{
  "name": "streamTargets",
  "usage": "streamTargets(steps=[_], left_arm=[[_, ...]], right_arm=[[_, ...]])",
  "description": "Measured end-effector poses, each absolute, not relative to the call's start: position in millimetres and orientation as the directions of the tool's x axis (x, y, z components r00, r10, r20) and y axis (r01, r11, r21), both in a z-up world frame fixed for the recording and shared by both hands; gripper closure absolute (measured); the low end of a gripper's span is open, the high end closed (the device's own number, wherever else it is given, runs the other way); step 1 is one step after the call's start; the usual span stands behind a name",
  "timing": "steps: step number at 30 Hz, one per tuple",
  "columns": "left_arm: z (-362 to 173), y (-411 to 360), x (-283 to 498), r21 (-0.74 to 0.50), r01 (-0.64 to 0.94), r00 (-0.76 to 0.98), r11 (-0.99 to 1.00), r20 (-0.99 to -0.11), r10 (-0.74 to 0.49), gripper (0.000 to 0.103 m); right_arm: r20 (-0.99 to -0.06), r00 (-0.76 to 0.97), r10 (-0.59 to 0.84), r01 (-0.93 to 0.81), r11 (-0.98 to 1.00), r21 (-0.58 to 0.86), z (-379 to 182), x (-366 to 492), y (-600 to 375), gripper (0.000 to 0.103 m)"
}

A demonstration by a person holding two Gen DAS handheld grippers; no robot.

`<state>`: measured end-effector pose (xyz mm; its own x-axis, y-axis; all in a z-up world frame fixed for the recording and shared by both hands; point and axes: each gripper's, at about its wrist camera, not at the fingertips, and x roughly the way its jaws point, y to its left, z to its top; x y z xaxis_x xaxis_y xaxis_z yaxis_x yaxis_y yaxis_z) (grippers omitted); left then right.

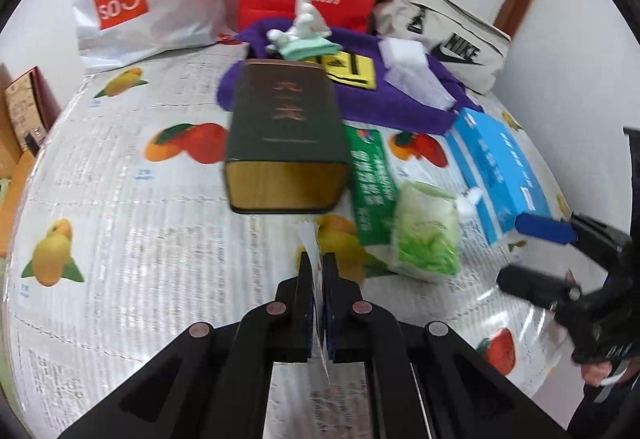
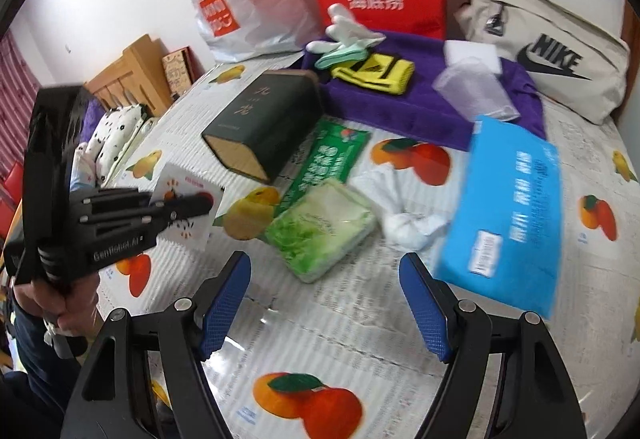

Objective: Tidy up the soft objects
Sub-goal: 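Grasp the green tissue pack with the right tool while the left tool holds the paper, then lift the green tissue pack with the right tool while the left tool holds the paper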

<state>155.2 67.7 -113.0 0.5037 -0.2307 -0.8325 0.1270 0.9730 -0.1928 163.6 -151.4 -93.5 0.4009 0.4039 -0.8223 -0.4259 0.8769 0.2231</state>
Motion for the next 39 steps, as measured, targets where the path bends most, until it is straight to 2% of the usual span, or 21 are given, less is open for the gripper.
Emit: streamTargets(steps=[10,21,23,24,35,39], left_arm=[[-122,93,165,-0.214,0.105,0.508,0.971,-0.828,-0.237,0.098],[-133,102,174,-0.254,0.098,0.49,0.962,-0.829,-0.269,0.098],[-134,102,176,-0.257,0.097,0.488,0.961,-0.83,-0.271,0.098],[-134,102,177,-0.258,0.097,0.488,0.961,-0.83,-0.271,0.098],[-121,95,177,-0.24,0.092,0.496,0.966,-0.83,-0.254,0.098],[-106,91,173,-0.224,0.09,0.519,0.97,-0.821,-0.238,0.098]], right_arm=[[-0.859,0.391,0.331,-0.402,0.901,0.165,-123,174,-107,0.027],[-0.879,0.406,0.251,-0.275,0.951,0.144,-152,198,-98,0.027],[-0.875,0.415,0.25,-0.281,0.95,0.138,-153,199,-96,0.03],[-0.871,0.427,0.242,-0.285,0.95,0.125,-152,199,-96,0.035],[-0.868,0.389,0.31,-0.371,0.915,0.16,-129,189,-110,0.037],[-0.849,0.381,0.366,-0.387,0.897,0.213,-113,183,-125,0.037]])
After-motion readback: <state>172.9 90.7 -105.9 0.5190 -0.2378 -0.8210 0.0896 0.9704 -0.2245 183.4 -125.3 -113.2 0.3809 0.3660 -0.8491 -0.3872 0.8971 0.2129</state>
